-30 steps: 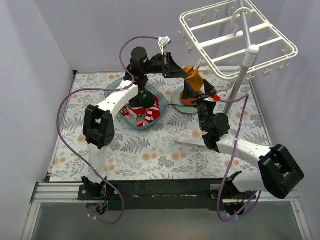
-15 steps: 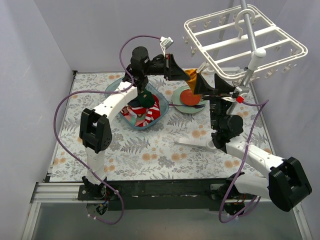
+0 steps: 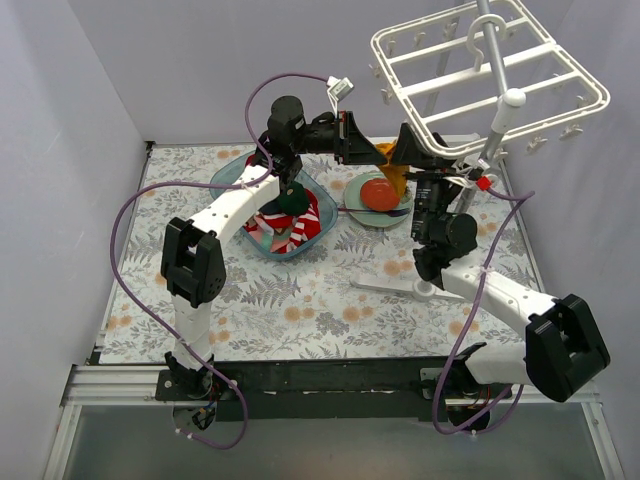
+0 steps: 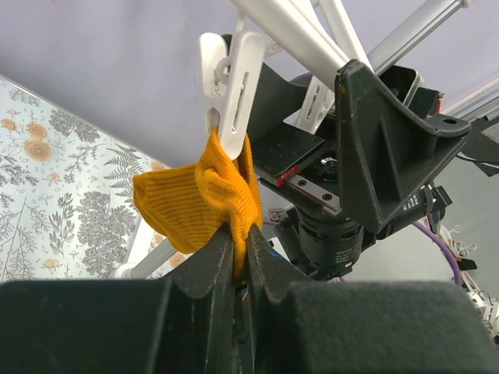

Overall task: Remove the socks clipped to the hanger
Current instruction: Remove the sock from the hanger.

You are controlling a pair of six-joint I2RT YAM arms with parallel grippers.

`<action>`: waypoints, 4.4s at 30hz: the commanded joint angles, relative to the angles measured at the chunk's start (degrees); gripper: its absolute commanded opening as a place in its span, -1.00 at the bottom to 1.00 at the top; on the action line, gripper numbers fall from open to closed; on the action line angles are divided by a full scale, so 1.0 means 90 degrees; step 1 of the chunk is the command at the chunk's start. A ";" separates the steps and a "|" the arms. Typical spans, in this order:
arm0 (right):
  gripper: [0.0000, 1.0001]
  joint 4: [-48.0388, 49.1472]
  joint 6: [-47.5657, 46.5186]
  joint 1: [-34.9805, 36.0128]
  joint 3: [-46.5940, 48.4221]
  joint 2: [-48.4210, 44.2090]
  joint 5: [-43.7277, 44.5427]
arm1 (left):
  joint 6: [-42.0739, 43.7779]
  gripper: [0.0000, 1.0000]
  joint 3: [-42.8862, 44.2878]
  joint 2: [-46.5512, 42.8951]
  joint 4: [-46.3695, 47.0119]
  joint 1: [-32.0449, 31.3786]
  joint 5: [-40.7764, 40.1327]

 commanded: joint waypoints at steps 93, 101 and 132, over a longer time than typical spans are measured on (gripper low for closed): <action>0.07 -0.0286 -0.1112 0.0271 0.1186 0.0622 0.0494 | 0.0431 -1.00 0.0186 -0.0300 -0.0464 -0.0195 0.0011; 0.04 -0.0150 -0.0976 0.0271 0.1177 0.0623 0.0406 | 0.0470 -1.00 0.0156 -0.0339 -0.0503 -0.0195 0.0001; -0.97 -0.0433 -0.0321 0.0271 0.0679 0.0017 0.0533 | 0.0324 -1.00 -0.1074 -0.1198 -0.0191 0.0224 -0.1532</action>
